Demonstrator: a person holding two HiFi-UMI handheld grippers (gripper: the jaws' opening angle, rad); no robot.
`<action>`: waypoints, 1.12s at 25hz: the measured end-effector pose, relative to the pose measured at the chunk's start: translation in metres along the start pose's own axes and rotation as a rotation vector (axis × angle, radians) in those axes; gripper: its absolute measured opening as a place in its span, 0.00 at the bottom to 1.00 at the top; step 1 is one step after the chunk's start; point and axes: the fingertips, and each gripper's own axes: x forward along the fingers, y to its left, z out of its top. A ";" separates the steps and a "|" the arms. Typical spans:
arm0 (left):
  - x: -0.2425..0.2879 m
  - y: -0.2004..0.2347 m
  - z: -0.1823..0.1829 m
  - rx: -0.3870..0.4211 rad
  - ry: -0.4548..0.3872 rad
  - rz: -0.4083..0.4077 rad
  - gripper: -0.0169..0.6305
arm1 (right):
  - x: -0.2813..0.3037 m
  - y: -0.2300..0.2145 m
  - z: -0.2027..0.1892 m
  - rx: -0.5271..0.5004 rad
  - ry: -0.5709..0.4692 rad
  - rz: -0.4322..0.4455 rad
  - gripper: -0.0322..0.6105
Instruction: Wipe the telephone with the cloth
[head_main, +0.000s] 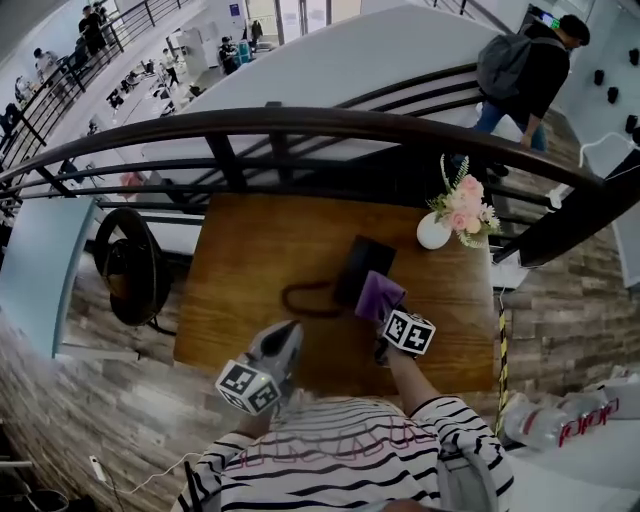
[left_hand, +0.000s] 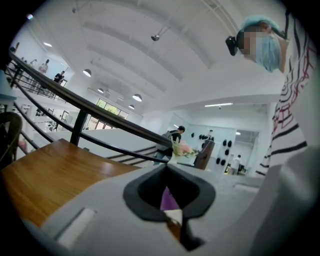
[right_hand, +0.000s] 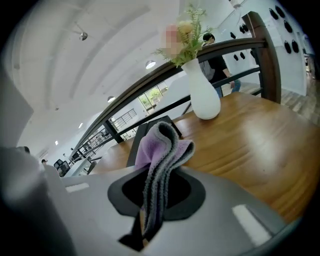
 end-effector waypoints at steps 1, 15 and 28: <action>0.004 -0.002 -0.001 0.001 0.005 -0.013 0.03 | -0.004 -0.005 0.000 0.010 -0.007 -0.008 0.11; 0.027 -0.019 -0.006 0.003 0.030 -0.100 0.02 | -0.032 0.013 0.019 -0.033 -0.075 0.027 0.11; 0.015 -0.020 0.005 0.027 0.012 -0.131 0.03 | -0.087 0.064 0.043 -0.062 -0.194 0.119 0.11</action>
